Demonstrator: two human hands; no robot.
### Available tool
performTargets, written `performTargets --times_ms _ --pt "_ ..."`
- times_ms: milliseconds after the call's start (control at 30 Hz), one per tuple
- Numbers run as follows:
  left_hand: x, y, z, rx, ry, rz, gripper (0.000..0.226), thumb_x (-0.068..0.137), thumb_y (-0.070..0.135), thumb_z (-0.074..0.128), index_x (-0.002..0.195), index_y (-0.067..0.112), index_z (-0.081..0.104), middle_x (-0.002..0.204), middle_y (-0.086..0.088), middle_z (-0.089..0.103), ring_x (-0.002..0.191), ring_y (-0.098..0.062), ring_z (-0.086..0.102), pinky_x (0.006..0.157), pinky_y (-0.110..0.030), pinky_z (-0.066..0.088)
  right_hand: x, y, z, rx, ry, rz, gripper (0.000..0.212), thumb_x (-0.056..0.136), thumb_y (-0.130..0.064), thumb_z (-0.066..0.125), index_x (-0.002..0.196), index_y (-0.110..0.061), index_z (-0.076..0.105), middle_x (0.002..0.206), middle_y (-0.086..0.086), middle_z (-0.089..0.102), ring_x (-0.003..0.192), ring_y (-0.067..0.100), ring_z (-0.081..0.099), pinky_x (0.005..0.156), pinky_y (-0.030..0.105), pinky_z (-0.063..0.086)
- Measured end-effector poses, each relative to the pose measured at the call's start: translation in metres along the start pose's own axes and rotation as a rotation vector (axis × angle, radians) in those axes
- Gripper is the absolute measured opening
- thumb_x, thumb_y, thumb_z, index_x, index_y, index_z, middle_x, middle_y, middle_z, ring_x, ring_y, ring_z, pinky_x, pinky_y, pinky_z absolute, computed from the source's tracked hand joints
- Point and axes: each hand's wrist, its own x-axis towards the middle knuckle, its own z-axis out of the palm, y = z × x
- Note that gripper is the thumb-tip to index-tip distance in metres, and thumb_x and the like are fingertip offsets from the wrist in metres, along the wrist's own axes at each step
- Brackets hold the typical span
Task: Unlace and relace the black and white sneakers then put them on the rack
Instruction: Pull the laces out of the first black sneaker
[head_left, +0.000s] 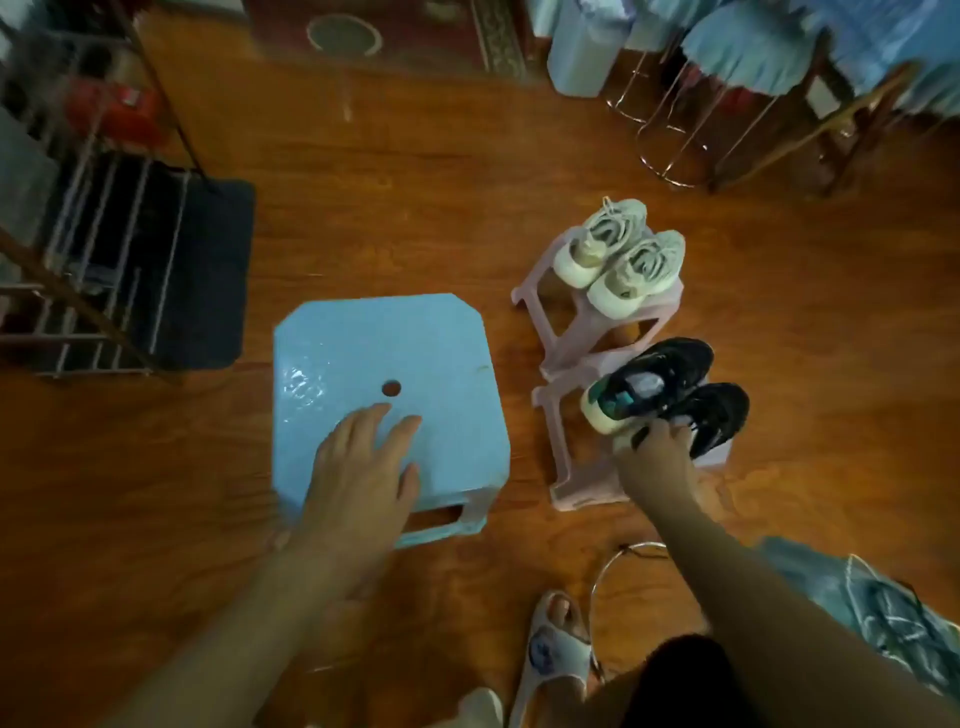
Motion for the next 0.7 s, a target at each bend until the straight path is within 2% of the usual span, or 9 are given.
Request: performTargets --times_ms 100,167,267,333,367,433,500,633,700 --pt "-0.002 -0.011 0.037 0.054 0.042 0.038 0.051 0.093 0.044 0.037 0.133 0.022 0.061 0.137 -0.009 0.056 0.126 -0.033 0.049 0.096 -0.050 0.045 0.029 0.026 0.015 -0.068 0.028 0.070 0.052 0.095 -0.019 0.053 0.142 -0.005 0.035 0.148 0.020 0.032 0.118 0.046 0.053 0.091 0.047 0.044" --pt "-0.007 -0.019 0.058 0.162 0.111 0.092 0.052 0.094 0.044 0.036 0.133 0.020 0.062 0.136 -0.011 0.058 0.123 -0.033 0.051 0.095 -0.050 0.045 0.048 0.045 0.031 -0.034 0.045 0.088 0.054 0.094 -0.023 0.054 0.142 -0.007 0.036 0.146 0.020 0.040 0.115 0.044 0.057 0.090 0.048 0.047" --pt "-0.006 -0.020 0.066 0.182 0.183 0.098 0.053 0.094 0.044 0.037 0.133 0.019 0.064 0.135 -0.010 0.060 0.121 -0.033 0.054 0.095 -0.050 0.046 0.069 0.069 0.051 0.111 0.112 0.093 0.049 0.090 -0.022 0.059 0.132 -0.002 0.045 0.113 0.021 0.062 0.096 0.040 0.063 0.079 0.045 0.054" --pt "-0.007 -0.020 0.064 0.207 0.224 0.103 0.056 0.094 0.046 0.035 0.134 0.019 0.064 0.136 -0.011 0.061 0.122 -0.033 0.055 0.096 -0.049 0.048 0.074 0.078 0.053 0.177 0.151 0.041 0.041 0.090 -0.018 0.059 0.125 0.002 0.052 0.097 0.019 0.062 0.086 0.036 0.060 0.074 0.042 0.052" --pt "-0.008 -0.018 0.060 0.202 0.188 0.108 0.057 0.096 0.046 0.035 0.137 0.018 0.062 0.141 -0.012 0.059 0.126 -0.034 0.054 0.101 -0.048 0.047 0.066 0.079 0.047 0.213 0.173 0.035 0.036 0.092 -0.017 0.057 0.122 0.002 0.055 0.100 0.019 0.062 0.089 0.036 0.060 0.076 0.041 0.051" --pt "-0.018 -0.010 0.049 0.206 0.062 0.097 0.052 0.100 0.041 0.043 0.148 0.020 0.051 0.156 -0.011 0.045 0.141 -0.032 0.042 0.116 -0.041 0.034 0.042 0.083 0.032 0.300 0.208 0.044 0.033 0.095 -0.018 0.054 0.122 0.001 0.056 0.115 0.023 0.063 0.103 0.040 0.060 0.084 0.043 0.049" --pt "-0.036 0.000 0.038 0.232 0.032 0.079 0.051 0.100 0.034 0.049 0.150 0.026 0.046 0.162 -0.010 0.034 0.147 -0.028 0.034 0.121 -0.036 0.025 0.009 0.086 0.013 0.332 0.249 0.035 0.033 0.098 -0.015 0.051 0.126 0.003 0.053 0.119 0.025 0.061 0.109 0.043 0.059 0.080 0.042 0.045" --pt "-0.063 0.023 0.008 0.176 0.132 0.040 0.045 0.100 0.033 0.050 0.145 0.027 0.053 0.157 -0.005 0.040 0.142 -0.026 0.041 0.117 -0.038 0.031 -0.050 0.082 -0.018 0.393 0.365 -0.112 0.046 0.102 -0.015 0.048 0.145 -0.005 0.038 0.122 0.026 0.058 0.101 0.042 0.059 0.069 0.035 0.038" --pt "-0.074 0.032 -0.008 0.070 0.191 0.022 0.043 0.101 0.033 0.049 0.143 0.025 0.054 0.152 -0.002 0.044 0.137 -0.023 0.044 0.114 -0.040 0.038 -0.074 0.073 -0.028 0.395 0.413 -0.275 0.040 0.101 -0.013 0.049 0.140 -0.006 0.045 0.120 0.024 0.058 0.096 0.040 0.058 0.065 0.035 0.036"
